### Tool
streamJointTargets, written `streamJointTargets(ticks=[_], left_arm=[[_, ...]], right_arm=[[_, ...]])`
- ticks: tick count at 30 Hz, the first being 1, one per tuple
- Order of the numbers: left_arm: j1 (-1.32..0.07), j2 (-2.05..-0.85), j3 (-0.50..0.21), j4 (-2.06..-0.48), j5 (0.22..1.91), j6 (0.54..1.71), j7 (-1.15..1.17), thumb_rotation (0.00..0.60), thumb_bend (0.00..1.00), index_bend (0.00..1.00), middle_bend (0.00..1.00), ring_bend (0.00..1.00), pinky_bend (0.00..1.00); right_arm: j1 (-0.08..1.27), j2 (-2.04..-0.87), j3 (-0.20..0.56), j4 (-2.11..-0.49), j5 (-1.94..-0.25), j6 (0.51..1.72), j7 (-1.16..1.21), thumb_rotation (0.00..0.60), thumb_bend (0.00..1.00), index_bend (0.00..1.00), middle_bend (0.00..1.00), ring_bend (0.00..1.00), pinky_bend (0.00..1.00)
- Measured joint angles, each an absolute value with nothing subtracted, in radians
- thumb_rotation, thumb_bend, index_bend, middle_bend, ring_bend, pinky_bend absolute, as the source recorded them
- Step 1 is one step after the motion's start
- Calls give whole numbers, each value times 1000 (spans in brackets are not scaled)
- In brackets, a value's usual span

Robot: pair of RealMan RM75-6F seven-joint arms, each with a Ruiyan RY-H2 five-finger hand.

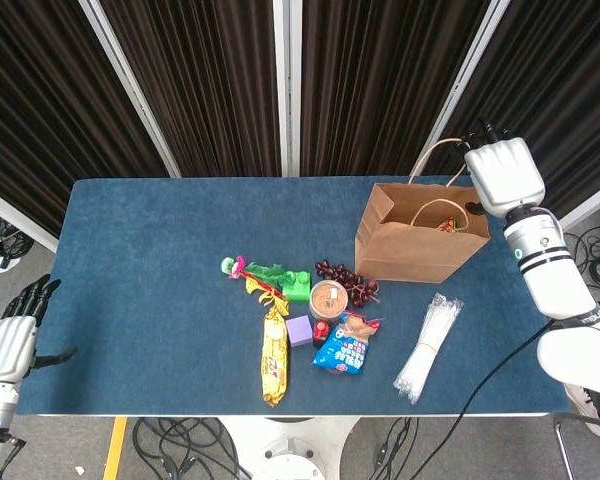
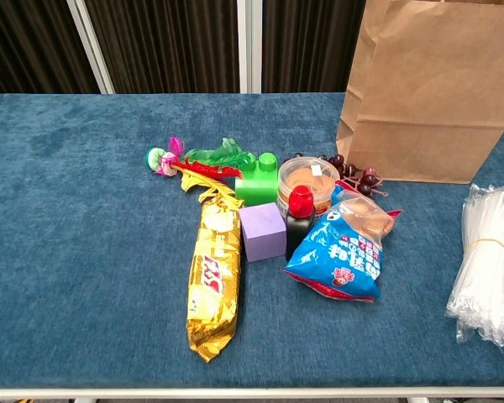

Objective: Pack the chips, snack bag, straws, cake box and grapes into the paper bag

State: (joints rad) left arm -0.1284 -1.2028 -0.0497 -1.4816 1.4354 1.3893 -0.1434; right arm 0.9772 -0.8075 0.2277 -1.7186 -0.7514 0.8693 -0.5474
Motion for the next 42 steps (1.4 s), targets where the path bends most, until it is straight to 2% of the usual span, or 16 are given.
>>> streamJointTargets(ticks=[10, 13, 16, 21, 27, 32, 37, 42], left_arm=[[-134, -1208, -52, -1497, 1442, 1392, -112, 600, 88, 45, 9, 0, 161], [-134, -1207, -50, -1503, 1446, 1396, -102, 600, 88, 45, 9, 0, 161], [-132, -1203, -52, -1508, 1444, 1400, -101, 600, 88, 45, 9, 0, 161], [-128, -1197, -52, -1512, 1441, 1405, -100, 600, 88, 45, 9, 0, 161], [-126, -1200, -53, -1506, 1436, 1404, -106, 600, 88, 45, 9, 0, 161], [-126, -1206, -53, -1495, 1436, 1406, -106, 600, 88, 45, 9, 0, 161], [-123, -1209, -55, -1479, 1436, 1413, -104, 600, 87, 45, 9, 0, 160], [-115, -1215, -56, -1453, 1433, 1425, -100, 600, 88, 45, 9, 0, 161]], right_arm=[[964, -816, 409, -1815, -905, 1112, -323, 600, 0, 319, 259, 149, 198], [951, -829, 436, -1884, -975, 1156, -239, 600, 0, 327, 284, 171, 239], [929, -832, 432, -1954, -1046, 1141, -178, 600, 0, 326, 287, 173, 245], [879, -836, 355, -2045, -1169, 1077, -137, 600, 0, 327, 293, 177, 272], [823, -851, 202, -2087, -1248, 963, -154, 600, 0, 328, 294, 177, 282], [778, -914, 69, -2061, -1275, 855, -185, 600, 1, 327, 293, 177, 284], [759, -1006, 14, -1965, -1286, 793, -199, 600, 2, 328, 265, 135, 254], [766, -1076, -2, -1880, -1294, 731, -182, 600, 2, 286, 205, 56, 127]])
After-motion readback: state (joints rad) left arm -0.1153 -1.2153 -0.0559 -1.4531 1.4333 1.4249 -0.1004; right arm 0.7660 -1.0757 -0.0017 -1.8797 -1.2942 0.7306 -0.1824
